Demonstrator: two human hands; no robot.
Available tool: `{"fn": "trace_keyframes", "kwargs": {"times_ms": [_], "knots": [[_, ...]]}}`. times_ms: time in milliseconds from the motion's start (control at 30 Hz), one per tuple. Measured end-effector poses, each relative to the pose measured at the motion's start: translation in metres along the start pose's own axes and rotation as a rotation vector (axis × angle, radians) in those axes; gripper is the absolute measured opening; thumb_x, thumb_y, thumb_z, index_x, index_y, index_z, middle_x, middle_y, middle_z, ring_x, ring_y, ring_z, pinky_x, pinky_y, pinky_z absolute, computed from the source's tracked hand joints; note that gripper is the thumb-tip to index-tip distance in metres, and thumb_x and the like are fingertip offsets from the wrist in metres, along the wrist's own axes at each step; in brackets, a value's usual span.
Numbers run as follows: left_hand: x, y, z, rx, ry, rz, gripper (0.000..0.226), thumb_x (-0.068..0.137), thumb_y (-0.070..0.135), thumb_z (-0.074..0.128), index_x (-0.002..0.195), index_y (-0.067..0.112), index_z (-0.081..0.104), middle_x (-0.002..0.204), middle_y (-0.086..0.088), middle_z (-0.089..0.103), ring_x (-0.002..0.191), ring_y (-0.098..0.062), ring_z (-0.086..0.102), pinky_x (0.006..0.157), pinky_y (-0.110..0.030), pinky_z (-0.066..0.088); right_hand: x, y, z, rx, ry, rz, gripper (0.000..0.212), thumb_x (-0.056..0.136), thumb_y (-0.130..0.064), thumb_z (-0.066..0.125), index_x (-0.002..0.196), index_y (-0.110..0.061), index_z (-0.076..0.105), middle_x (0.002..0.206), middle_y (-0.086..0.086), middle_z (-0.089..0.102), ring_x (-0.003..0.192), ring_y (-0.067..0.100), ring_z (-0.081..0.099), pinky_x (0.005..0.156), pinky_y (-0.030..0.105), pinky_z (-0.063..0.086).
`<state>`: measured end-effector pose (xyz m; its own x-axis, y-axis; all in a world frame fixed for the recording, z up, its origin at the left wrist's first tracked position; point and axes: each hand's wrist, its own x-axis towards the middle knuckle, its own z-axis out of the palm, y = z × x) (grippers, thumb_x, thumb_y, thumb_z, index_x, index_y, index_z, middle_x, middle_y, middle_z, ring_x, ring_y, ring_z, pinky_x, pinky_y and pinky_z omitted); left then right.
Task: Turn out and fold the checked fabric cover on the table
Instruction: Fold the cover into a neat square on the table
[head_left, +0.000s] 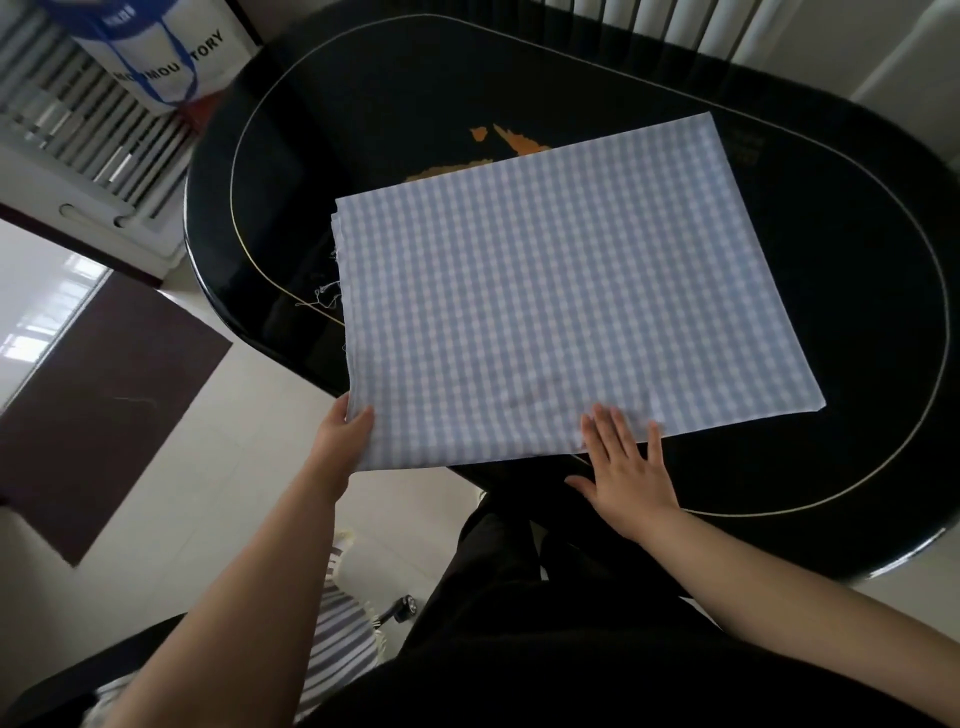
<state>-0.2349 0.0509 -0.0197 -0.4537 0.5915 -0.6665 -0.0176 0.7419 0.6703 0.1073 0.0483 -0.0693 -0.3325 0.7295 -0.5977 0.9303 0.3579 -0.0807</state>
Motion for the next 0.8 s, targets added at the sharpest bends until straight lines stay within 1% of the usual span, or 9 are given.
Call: {"fn": "trace_keyframes", "kwargs": {"times_ms": [133, 300, 367, 400, 467, 500, 600, 700, 800], "knots": [[-0.032, 0.045, 0.011, -0.339, -0.141, -0.019, 0.04, 0.097, 0.015, 0.05, 0.136, 0.024, 0.048, 0.123, -0.003, 0.063, 0.101, -0.022, 0.066, 0.07, -0.036, 0.055, 0.001, 0.003, 0.004, 0.046, -0.03, -0.032, 0.104, 0.053, -0.079, -0.034, 0.137, -0.018, -0.036, 0.144, 0.002, -0.045, 0.133, 0.02, -0.043, 0.102, 0.052, -0.031], [-0.08, 0.131, 0.092, -0.463, -0.274, 0.155, 0.029, 0.096, 0.011, 0.049, 0.12, 0.024, 0.059, 0.115, -0.001, 0.069, 0.101, -0.019, 0.069, 0.079, -0.035, 0.057, -0.001, 0.011, -0.003, 0.089, -0.029, -0.089, 0.089, 0.084, -0.073, 0.017, 0.14, -0.022, -0.03, 0.148, -0.001, -0.036, 0.14, 0.02, -0.03, 0.114, 0.051, -0.014], [-0.097, 0.161, 0.144, -0.345, -0.358, 0.209, 0.027, 0.096, 0.016, 0.049, 0.118, 0.027, 0.06, 0.109, 0.003, 0.07, 0.1, -0.015, 0.068, 0.084, -0.033, 0.055, -0.001, 0.02, -0.013, 0.246, -0.043, -0.131, 0.076, 0.094, -0.054, 0.035, 0.15, -0.025, -0.009, 0.156, -0.003, -0.02, 0.145, 0.017, -0.017, 0.116, 0.044, -0.009], [-0.103, 0.172, 0.173, -0.258, -0.4, 0.233, 0.03, 0.097, 0.019, 0.047, 0.124, 0.028, 0.058, 0.107, 0.005, 0.069, 0.097, -0.012, 0.068, 0.082, -0.03, 0.055, -0.003, 0.025, -0.019, 0.432, 0.002, -0.127, 0.062, 0.096, -0.041, 0.04, 0.151, -0.025, 0.015, 0.16, -0.003, 0.003, 0.148, 0.017, 0.002, 0.117, 0.039, 0.002], [-0.118, 0.186, 0.225, -0.088, -0.514, 0.294, 0.039, 0.1, 0.022, 0.042, 0.138, 0.027, 0.046, 0.111, 0.008, 0.065, 0.092, -0.006, 0.066, 0.078, -0.024, 0.054, -0.013, 0.038, -0.033, 1.004, 0.225, 0.124, 0.034, 0.095, -0.019, 0.045, 0.128, -0.025, 0.053, 0.132, -0.006, 0.056, 0.129, 0.017, 0.047, 0.108, 0.034, 0.031], [-0.125, 0.187, 0.249, 0.015, -0.569, 0.337, 0.043, 0.101, 0.023, 0.04, 0.143, 0.027, 0.039, 0.119, 0.006, 0.062, 0.09, -0.003, 0.065, 0.079, -0.023, 0.055, -0.019, 0.048, -0.039, 1.253, 0.365, 0.331, 0.028, 0.094, -0.015, 0.046, 0.118, -0.024, 0.059, 0.113, -0.008, 0.066, 0.116, 0.016, 0.058, 0.101, 0.034, 0.041], [-0.135, 0.167, 0.304, 0.387, -0.784, 0.391, 0.057, 0.101, 0.025, 0.04, 0.151, 0.026, 0.013, 0.123, -0.006, 0.06, 0.082, -0.007, 0.068, 0.076, -0.028, 0.058, -0.033, 0.092, -0.052, 1.746, 0.614, 0.726, 0.025, 0.095, -0.026, 0.046, 0.107, -0.016, 0.064, 0.096, 0.001, 0.072, 0.097, 0.018, 0.067, 0.095, 0.041, 0.05], [-0.136, 0.121, 0.329, 0.717, -0.931, 0.425, 0.067, 0.099, 0.03, 0.042, 0.152, 0.03, 0.001, 0.13, -0.012, 0.055, 0.113, -0.028, 0.058, 0.099, -0.044, 0.047, -0.033, 0.129, -0.06, 2.077, 0.506, 0.783, 0.039, 0.097, -0.05, 0.037, 0.102, -0.019, 0.06, 0.1, 0.002, 0.067, 0.098, 0.019, 0.064, 0.091, 0.038, 0.051], [-0.122, 0.071, 0.316, 1.056, -0.694, 0.689, 0.067, 0.097, 0.038, 0.044, 0.152, 0.024, 0.009, 0.149, -0.009, 0.036, 0.138, -0.028, 0.033, 0.114, -0.043, 0.028, -0.018, 0.15, -0.055, 1.924, 0.393, 0.917, 0.052, 0.091, -0.06, 0.04, 0.119, -0.019, 0.054, 0.104, 0.003, 0.065, 0.096, 0.022, 0.064, 0.089, 0.039, 0.053]]}}
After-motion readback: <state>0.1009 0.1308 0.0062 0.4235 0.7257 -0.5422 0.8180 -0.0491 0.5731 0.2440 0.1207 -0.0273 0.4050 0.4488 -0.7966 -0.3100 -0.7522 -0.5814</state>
